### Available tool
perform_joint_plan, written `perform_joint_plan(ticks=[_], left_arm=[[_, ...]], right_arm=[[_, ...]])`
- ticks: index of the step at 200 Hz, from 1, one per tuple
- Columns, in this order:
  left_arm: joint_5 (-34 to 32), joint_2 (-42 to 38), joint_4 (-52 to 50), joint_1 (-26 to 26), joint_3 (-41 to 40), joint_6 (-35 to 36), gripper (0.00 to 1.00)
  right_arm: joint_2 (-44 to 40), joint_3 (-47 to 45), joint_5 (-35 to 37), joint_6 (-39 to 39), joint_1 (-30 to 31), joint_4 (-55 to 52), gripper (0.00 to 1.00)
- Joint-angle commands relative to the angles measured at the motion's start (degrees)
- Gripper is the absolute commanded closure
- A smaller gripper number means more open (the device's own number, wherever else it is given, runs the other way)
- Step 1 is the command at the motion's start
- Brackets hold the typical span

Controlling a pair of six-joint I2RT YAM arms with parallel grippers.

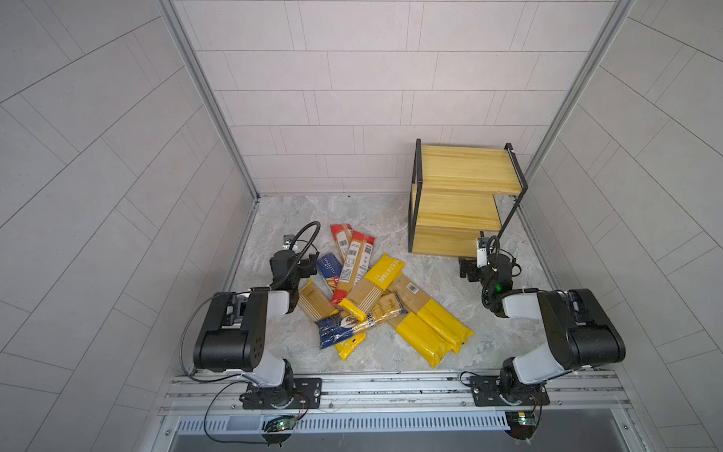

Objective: Arrange pasta packages on shelves
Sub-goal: Pick up the pasta bag from the pasta bags.

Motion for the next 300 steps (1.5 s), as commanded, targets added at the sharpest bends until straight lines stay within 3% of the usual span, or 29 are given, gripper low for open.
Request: perform_joint_plan(ticks=[1,259,267,282,300], left_arm=[[-0.4,-0.22,0.54,-0.3,0.27,-0.21,0.0],[-0.15,-0.45,0.92,-0.39,0.07,-0.09,0.02],[-0.25,-1.39,-1.2,-0.45,1.46,-0.15,0.02],[-2.19,-5.3,-14.56,-0.6,6.92,-0.84,0.06],[-2.99,-7.15,-16.17,-0.93,7.22,-0.87,0.07]], right_arm=[[-0.78,0.65,-0.04,-0.33,-0.01,-0.05,0.01],[-1.08,0.75,-0.53,-0.63,-0.19,0.06,0.01],[-2.32,2.22,-1.21,-1.21,-0.19,-3.48,0.01],[-4.58,7.7,-1.22,-0.58,-0.03,-15.68,0.01],[-4.24,14.18,-0.62,2.4,0.18,-26.73,0.01]])
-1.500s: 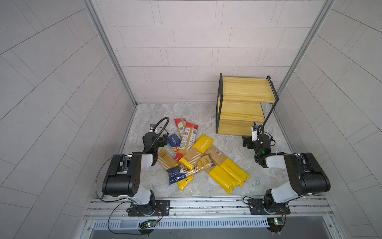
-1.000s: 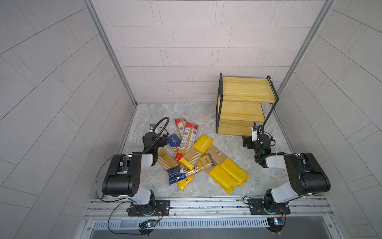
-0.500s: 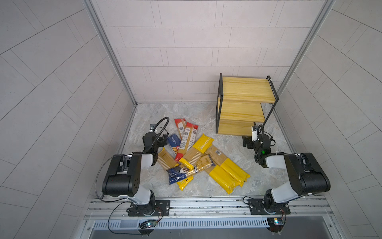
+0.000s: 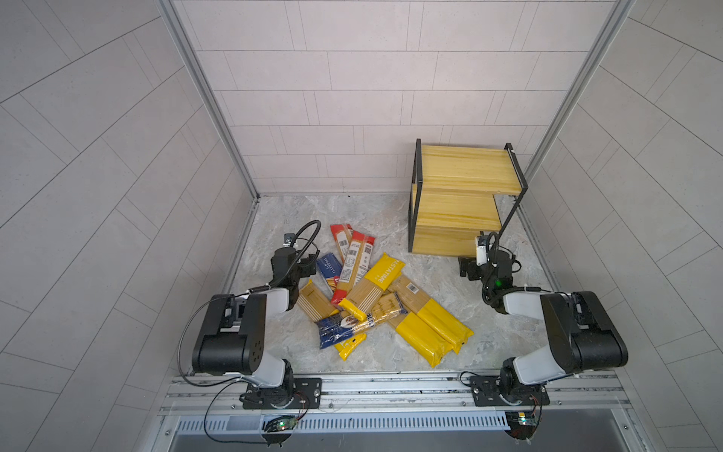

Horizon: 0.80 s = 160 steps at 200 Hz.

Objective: Arrange pasta packages on shelves
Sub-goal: Pick up the pasta bag from the pasta bags.

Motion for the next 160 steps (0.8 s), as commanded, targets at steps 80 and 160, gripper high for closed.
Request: perform_joint_plan(ticks=[80,160], left_arm=[[-11.3,-10.71,-19.04,-16.18,8.15,-1.55,0.07],[-28.55,-17.71,-38.78,-42.04,15.72,-8.36,0.07]], right_arm=[[-24.81,12.27,32.13,19.98,10.98,-43.41,0.01],[-30.5,25.81,17.62,24.94,11.01,-68.4,0.05]])
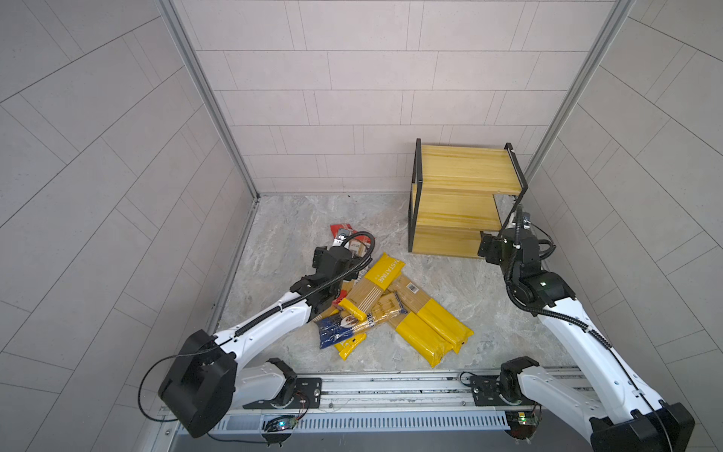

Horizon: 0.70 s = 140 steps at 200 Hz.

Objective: Arrange pasta packages on shelves
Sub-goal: Pick up the pasta bag from the pasta bags.

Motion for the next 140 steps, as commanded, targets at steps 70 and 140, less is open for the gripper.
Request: perform_joint_plan(ticks=[70,140], left_arm=[[5.31,-12.1,-13.04,-8.94,2.83,-9.78,0.0],[8.06,-21.33,-13.93,-13.49,3.43,-14.62,0.0]], right_arm=[[-3.41,2.11,-8.36,3.55,0.08,-11.31,0.02],[-4.6,4.14,-11.39,1.82,0.07,-14.61,0.01]])
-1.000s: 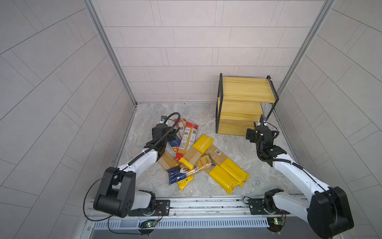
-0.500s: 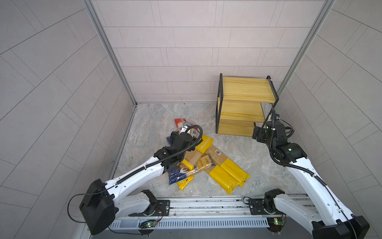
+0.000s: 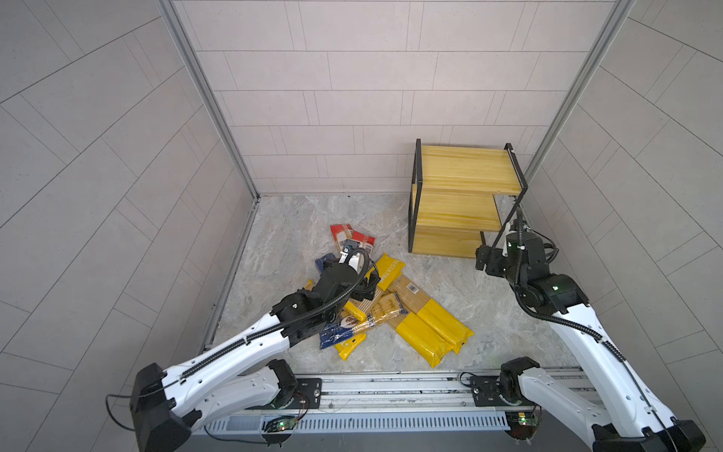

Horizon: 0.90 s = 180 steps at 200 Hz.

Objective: Arrange pasta packages on shelves
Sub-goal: Pick up the pasta bag from the pasta bags.

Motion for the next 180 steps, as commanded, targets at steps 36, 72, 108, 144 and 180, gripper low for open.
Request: perform_joint_plan(ticks=[36,72,108,144,180], left_arm=[[4.35,-4.25,-8.94,-0.15,3.04,-3.04,0.0],[8.04,2.64,-20.98,-0.49,9.41,-4.03,0.0],[9.53,8.36,-27.96,-1.48,10.92,-6.38,0.0],[8.16,18.68,-33.96,-1.56,14.05,-6.59,0.0],[6.99,28.05,-33.92,-1.54,16.09,-5.83,0.0]], right_arm=[[-3.45,2.05,-4.33,-0.63,0.1,-3.68,0.01],[-3.12,4.09,-7.38,-1.22,0.07,-6.96,0.01],[-3.17,8.58,-8.67,-2.96,0.09,-12.08,0.01],[-5.6,9.65,-15.2,-0.35,0.09,-12.92,0.01],[-9.46,7.8,-19.57,1.39,0.07,-13.28,0.01]])
